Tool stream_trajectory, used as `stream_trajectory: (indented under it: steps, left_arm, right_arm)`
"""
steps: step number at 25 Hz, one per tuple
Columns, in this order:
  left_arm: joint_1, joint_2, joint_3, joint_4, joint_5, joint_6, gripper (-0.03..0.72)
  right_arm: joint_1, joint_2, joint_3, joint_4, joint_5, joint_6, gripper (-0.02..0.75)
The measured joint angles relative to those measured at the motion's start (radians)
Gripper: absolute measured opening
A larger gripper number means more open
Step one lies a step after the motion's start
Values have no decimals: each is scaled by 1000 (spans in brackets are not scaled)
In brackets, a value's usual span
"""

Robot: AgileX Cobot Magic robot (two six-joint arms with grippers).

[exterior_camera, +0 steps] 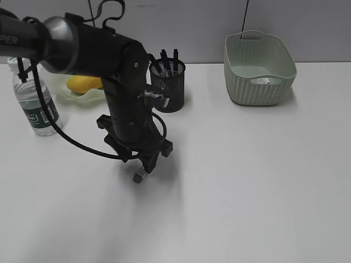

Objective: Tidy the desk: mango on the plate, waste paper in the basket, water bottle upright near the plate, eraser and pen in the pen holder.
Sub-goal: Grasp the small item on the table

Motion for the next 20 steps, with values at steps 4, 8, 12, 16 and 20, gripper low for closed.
stream_trajectory:
  steps: [4,8,12,16,20]
  left_arm:
    - [0,16,0,0,-20,-10,475]
    - [0,17,0,6,-49,-13,433]
    - [0,25,-1,6,-52,-14,419]
    - [-1,46,-4,8,-46,-28,403]
    - [-1,48,-7,14,-46,-38,305]
  right_arm:
    - [0,0,0,-2,-1,1,470]
    - [0,0,0,-2,-1,1,470]
    - [0,0,0,-2,-2,1,470]
    - [0,0,0,-2,-2,1,470]
    - [0,0,0,-3,-2,1,470]
